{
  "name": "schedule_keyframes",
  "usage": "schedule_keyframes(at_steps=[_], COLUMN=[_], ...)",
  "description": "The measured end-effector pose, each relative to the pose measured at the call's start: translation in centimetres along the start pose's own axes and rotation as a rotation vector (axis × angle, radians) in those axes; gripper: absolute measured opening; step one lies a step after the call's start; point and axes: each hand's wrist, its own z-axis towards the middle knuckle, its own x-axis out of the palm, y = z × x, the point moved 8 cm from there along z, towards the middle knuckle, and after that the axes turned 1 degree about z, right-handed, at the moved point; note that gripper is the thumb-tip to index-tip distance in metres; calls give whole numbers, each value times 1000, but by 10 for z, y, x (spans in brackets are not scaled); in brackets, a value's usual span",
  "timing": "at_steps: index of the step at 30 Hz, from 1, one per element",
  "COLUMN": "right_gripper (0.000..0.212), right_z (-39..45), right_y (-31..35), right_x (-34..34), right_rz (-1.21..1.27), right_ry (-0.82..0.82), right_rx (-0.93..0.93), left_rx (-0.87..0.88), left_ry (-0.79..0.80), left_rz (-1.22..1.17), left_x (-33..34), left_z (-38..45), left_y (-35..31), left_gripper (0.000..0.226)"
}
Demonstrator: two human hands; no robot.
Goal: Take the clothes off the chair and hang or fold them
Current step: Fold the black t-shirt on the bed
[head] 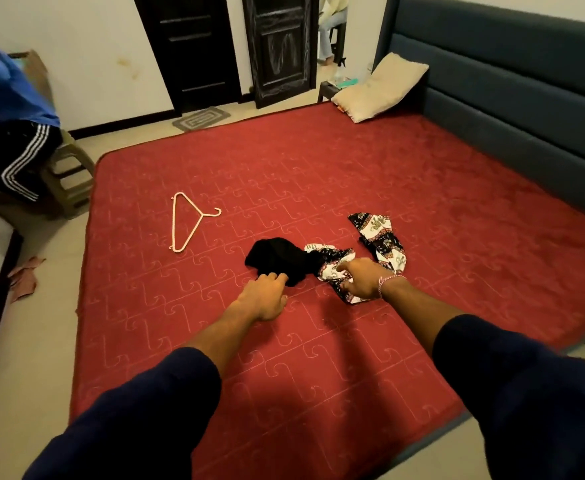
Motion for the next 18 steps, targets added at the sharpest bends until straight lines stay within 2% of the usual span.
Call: schedule_keyframes(at_steps=[4, 10, 18], right_gripper=[47, 34, 43], right_z=[42, 117, 219], right_y=[-7, -2, -5], right_x=[10, 63, 124], right_rz=[13, 48, 75], right_ry=[34, 165, 213], right_rx=[-33, -82, -66], left_rx=[-30, -142, -174], left_ry=[46, 109, 143], left_rz=[-42, -173, -333], left_x=[17, 47, 106], left_z=[23, 81, 154], left_y=[14, 62, 97], left_gripper=[48, 45, 45])
